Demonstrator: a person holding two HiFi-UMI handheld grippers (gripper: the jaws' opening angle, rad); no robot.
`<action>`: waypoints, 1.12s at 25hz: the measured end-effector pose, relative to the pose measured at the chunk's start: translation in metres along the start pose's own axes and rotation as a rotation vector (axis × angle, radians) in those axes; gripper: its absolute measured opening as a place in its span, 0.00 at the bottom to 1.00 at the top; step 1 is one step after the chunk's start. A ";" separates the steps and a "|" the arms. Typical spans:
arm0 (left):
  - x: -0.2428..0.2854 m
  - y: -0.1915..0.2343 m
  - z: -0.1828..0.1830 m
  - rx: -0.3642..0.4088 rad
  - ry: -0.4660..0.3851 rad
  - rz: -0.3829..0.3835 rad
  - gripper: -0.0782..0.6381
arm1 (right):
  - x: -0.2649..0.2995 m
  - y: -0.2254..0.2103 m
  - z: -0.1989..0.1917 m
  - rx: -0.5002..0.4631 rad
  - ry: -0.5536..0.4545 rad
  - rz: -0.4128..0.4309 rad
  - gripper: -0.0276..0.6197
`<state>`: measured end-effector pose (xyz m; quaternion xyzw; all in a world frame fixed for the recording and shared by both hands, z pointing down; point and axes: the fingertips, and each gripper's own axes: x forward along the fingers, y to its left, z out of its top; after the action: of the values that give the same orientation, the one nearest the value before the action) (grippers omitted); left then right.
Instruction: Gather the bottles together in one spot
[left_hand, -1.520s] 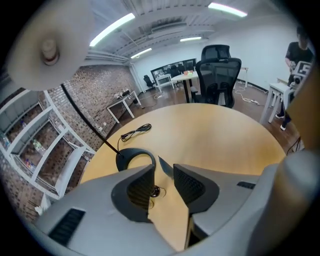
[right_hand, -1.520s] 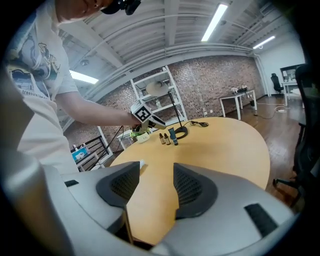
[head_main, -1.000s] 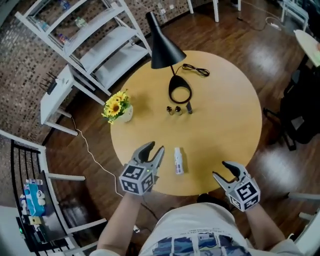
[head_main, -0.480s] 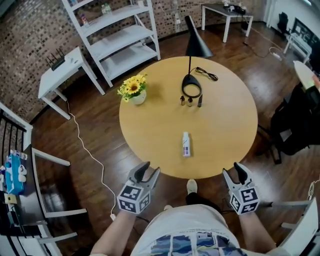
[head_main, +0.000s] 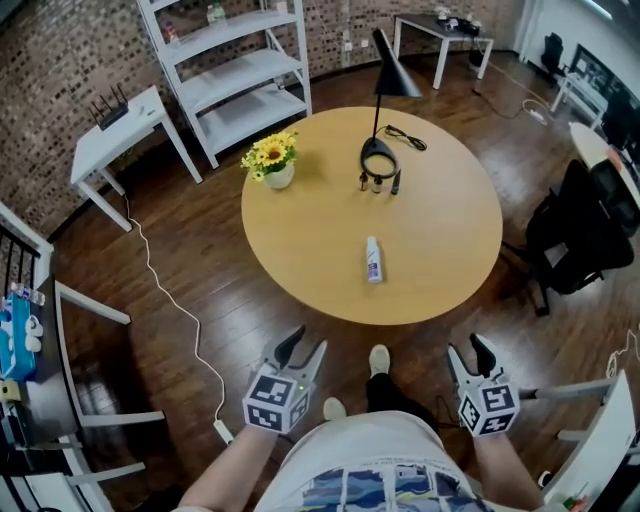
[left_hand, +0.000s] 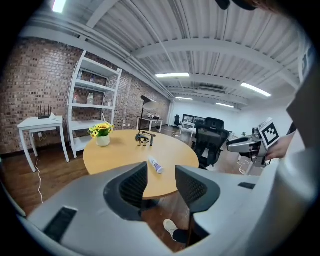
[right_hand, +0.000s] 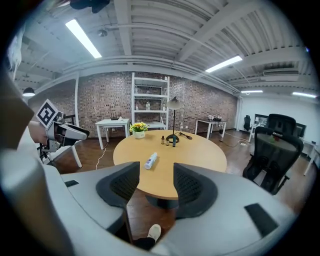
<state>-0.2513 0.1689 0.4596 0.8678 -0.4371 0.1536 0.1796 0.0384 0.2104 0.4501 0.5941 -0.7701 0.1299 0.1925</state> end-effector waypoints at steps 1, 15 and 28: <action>-0.004 -0.002 -0.002 -0.001 -0.001 -0.002 0.32 | -0.005 0.003 -0.002 -0.002 0.001 -0.003 0.41; -0.023 0.004 -0.025 -0.050 0.014 0.009 0.40 | 0.048 0.039 -0.026 -0.049 0.097 0.111 0.48; 0.021 0.030 -0.012 -0.125 0.083 0.110 0.40 | 0.294 0.048 -0.030 -0.020 0.320 0.236 0.48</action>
<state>-0.2650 0.1433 0.4843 0.8225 -0.4849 0.1716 0.2427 -0.0683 -0.0189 0.6109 0.4696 -0.7952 0.2367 0.3019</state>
